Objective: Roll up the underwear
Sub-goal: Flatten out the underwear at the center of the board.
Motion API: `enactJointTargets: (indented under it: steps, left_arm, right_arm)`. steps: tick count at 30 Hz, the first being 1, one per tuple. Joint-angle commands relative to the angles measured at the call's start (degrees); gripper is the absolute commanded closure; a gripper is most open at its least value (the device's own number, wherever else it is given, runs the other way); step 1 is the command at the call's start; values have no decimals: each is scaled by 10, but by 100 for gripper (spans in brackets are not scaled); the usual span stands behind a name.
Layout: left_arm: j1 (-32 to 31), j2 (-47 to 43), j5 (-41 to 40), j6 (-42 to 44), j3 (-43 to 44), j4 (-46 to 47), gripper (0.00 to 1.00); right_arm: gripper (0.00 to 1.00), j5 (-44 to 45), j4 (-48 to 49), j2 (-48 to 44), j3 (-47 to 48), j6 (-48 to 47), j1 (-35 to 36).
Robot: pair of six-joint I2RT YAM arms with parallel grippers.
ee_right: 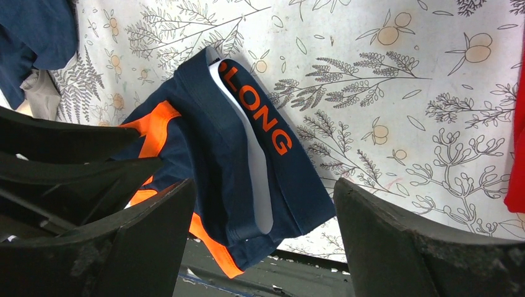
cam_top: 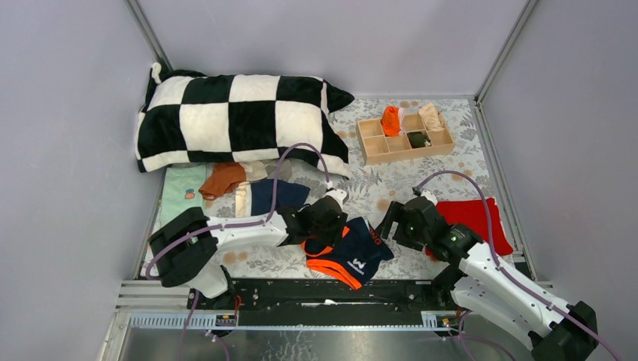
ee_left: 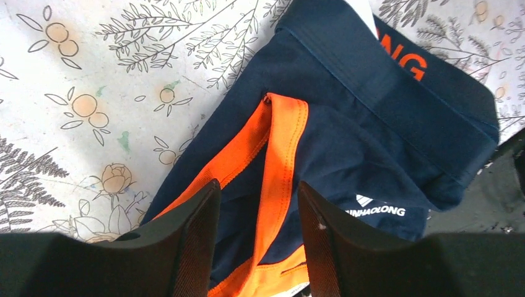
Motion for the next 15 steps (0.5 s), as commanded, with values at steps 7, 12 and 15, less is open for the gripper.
enactJointTargets:
  steps: [7,12,15]
  left_arm:
    - [-2,18,7,16,22,34,78]
    - [-2,-18,-44,10,33,-10,100]
    - [9,-53,-67,-1,22,-27,100]
  right_arm:
    - [11,19,-13,-20,1,5,3]
    - [10,18,-11,-20,-2,4,3]
    - [9,18,-7,-21,-6,4,3]
